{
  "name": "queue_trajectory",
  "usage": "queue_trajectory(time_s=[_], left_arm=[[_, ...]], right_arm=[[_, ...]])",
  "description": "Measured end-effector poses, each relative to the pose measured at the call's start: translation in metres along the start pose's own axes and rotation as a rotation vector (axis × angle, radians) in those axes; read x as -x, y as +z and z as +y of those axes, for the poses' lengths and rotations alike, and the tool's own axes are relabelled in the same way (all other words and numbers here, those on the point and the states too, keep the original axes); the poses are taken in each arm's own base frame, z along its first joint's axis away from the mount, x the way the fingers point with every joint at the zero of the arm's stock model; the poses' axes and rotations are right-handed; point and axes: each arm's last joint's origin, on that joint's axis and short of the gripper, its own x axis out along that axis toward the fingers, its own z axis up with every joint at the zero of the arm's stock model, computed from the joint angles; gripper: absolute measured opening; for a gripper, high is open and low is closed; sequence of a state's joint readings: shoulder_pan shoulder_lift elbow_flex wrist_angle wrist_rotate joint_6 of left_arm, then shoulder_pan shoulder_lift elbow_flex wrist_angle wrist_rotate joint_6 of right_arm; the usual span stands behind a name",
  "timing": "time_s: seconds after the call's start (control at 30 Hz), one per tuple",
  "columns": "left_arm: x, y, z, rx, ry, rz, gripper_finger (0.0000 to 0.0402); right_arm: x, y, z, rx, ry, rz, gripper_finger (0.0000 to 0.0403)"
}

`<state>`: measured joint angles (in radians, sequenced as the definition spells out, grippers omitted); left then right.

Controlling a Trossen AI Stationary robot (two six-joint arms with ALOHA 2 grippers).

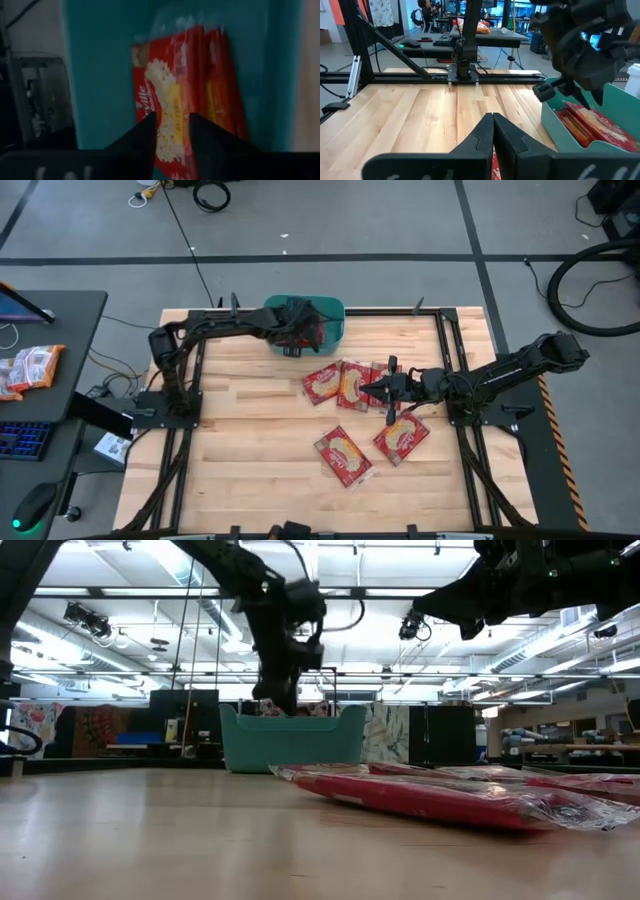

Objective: Sort popcorn bags into baskets
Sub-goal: Put the popcorn bag into the green bin

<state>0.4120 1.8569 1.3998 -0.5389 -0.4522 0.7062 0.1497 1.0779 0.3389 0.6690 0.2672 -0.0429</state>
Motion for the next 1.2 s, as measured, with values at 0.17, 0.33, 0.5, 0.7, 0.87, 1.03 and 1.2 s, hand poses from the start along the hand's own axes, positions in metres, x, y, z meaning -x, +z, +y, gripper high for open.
queue_trajectory(time_s=[0.17, 0.33, 0.5, 0.7, 0.87, 1.03, 1.2], left_arm=[[0.035, 0.013, -0.004, 0.073, -0.024, -0.134, 0.0163], [0.055, 0.029, -0.025, 0.124, -0.284, -0.332, 0.0164], [0.044, 0.043, -0.060, 0.115, -0.431, -0.313, 0.0152], [0.018, 0.058, -0.103, 0.085, -0.449, -0.232, 0.0142], [-0.001, 0.062, -0.121, 0.098, -0.380, -0.158, 0.0141], [0.001, 0.048, -0.128, 0.095, -0.433, -0.003, 0.0141], [0.010, 0.023, -0.133, 0.091, -0.508, 0.261, 0.0141]], right_arm=[[0.000, 0.000, 0.000, 0.001, 0.000, -0.002, 0.0013], [0.000, 0.000, 0.000, -0.003, 0.000, -0.003, 0.0013], [0.000, 0.001, 0.000, -0.008, 0.000, -0.010, 0.0013], [0.000, 0.001, 0.000, -0.008, 0.003, -0.010, 0.0013], [0.000, 0.001, 0.000, -0.008, 0.006, -0.007, 0.0013], [0.000, 0.000, 0.000, -0.006, 0.008, 0.000, 0.0013], [0.000, 0.000, 0.000, -0.007, 0.007, -0.004, 0.0013]])
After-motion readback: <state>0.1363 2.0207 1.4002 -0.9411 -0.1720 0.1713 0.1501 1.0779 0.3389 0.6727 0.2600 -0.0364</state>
